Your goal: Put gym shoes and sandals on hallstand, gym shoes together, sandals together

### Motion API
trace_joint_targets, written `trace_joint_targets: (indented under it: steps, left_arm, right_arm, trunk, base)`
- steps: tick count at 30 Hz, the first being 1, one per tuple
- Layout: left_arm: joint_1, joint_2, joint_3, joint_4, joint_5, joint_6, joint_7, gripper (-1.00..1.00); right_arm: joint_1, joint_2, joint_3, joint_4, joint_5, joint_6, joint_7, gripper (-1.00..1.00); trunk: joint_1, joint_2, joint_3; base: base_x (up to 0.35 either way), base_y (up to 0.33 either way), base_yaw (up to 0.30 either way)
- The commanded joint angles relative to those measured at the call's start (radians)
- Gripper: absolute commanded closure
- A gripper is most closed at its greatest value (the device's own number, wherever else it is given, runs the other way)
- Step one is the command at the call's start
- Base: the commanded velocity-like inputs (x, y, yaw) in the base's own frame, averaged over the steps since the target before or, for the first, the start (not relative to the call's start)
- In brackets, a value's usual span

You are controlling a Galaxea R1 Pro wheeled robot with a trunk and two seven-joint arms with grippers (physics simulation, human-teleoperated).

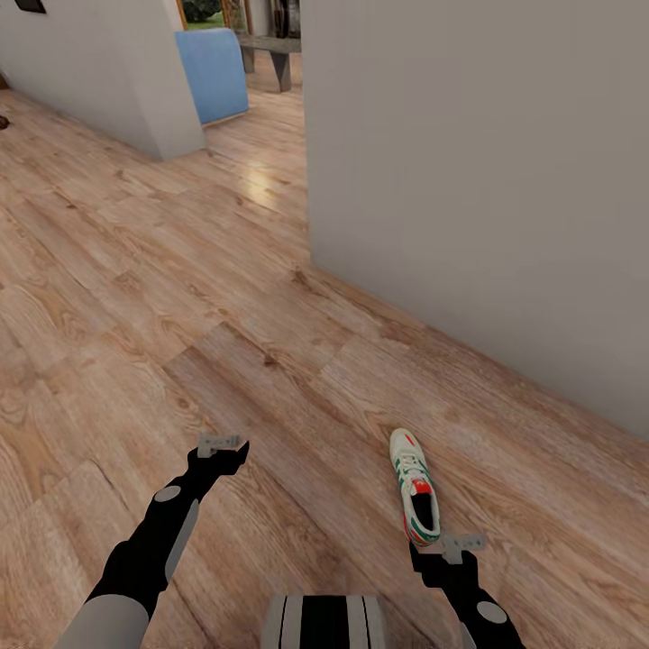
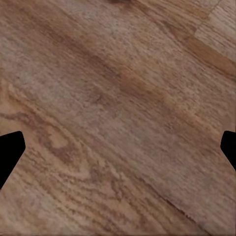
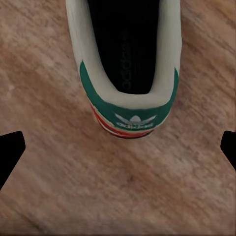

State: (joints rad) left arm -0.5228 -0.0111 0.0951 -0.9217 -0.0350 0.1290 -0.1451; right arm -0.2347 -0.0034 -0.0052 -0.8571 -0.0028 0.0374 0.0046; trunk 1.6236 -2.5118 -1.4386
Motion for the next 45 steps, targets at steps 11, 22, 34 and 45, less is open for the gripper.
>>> trace_joint_targets:
  steps: [11, 22, 34, 45]
  left_arm:
    - [0.000, -0.001, -0.001, -0.002, -0.005, 0.005, -0.008, -1.00]
    - [0.000, -0.001, -0.010, -0.002, -0.005, 0.004, -0.008, -1.00]
    - [0.000, -0.001, -0.010, -0.002, -0.005, 0.004, -0.008, -1.00]
    - [0.000, -0.001, -0.013, -0.002, -0.005, 0.004, -0.008, -1.00]
  right_arm:
    - [0.000, 0.000, 0.000, -0.001, 0.000, 0.004, 0.000, -1.00]
    - [0.000, 0.000, 0.002, -0.001, 0.002, 0.003, -0.002, -1.00]
    - [0.000, 0.000, 0.001, -0.002, 0.001, 0.003, 0.001, -1.00]
    - [0.000, 0.000, 0.001, -0.002, 0.001, 0.003, 0.002, -1.00]
  trunk:
    - [0.001, -0.001, -0.021]
    - [0.001, -0.001, -0.024]
    - [0.001, -0.001, -0.024]
    - [0.001, -0.001, -0.024]
  base:
    - [0.000, 0.000, 0.000]
    - [0.088, 0.000, 0.000]
    - [0.055, 0.000, 0.000]
    - [0.093, 0.000, 0.000]
